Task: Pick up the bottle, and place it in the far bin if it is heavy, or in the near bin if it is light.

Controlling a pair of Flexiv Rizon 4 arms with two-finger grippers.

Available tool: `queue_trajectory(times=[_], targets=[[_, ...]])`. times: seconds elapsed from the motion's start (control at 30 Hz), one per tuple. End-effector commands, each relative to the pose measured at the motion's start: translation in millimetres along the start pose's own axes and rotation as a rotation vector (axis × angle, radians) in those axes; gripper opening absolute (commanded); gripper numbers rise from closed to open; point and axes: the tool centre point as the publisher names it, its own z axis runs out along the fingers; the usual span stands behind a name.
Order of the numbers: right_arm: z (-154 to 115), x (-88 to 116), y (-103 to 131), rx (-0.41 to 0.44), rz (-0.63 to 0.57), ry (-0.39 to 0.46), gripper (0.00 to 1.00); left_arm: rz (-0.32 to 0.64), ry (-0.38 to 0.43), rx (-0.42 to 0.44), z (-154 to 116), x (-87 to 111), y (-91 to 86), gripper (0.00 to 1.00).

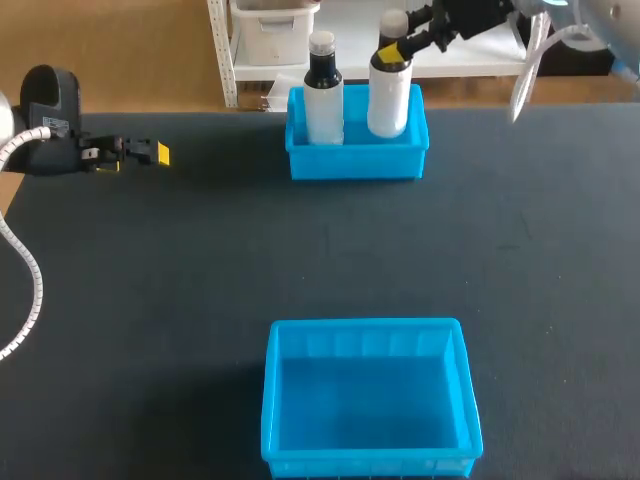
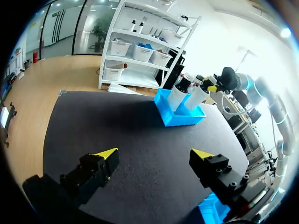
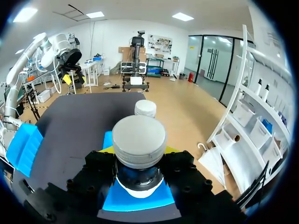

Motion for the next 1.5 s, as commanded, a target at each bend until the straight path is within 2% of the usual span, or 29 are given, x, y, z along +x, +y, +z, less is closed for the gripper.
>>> queue_trajectory(times=[0.03,0.5,1.2,1.27,1.3,1.33,1.5], targets=[[8.5,2.2,-13.6,-0.160,0.003,-0.006,0.00,0.000,0.000,0.000,0.0,0.0,0.0,1.00],[25.5,17.0,-18.1,-0.186,0.037,-0.013,0.00,0.000,0.000,0.000,0.0,0.0,0.0,1.00],[37.4,27.0,-16.7,-0.209,0.067,0.010,0.02,0.000,0.000,0.000,0.0,0.0,0.0,1.00],[37.6,27.3,-16.6,-0.212,0.070,0.013,0.16,0.000,0.000,0.000,0.0,0.0,0.0,1.00],[37.6,27.3,-16.6,-0.213,0.070,0.016,0.44,0.000,0.000,0.000,0.0,0.0,0.0,1.00],[37.4,27.3,-16.8,-0.216,0.074,0.019,1.00,0.000,0.000,0.000,0.0,0.0,0.0,1.00],[32.4,27.0,-19.1,-0.212,0.081,0.022,1.00,0.000,0.000,0.000,0.0,0.0,0.0,1.00]])
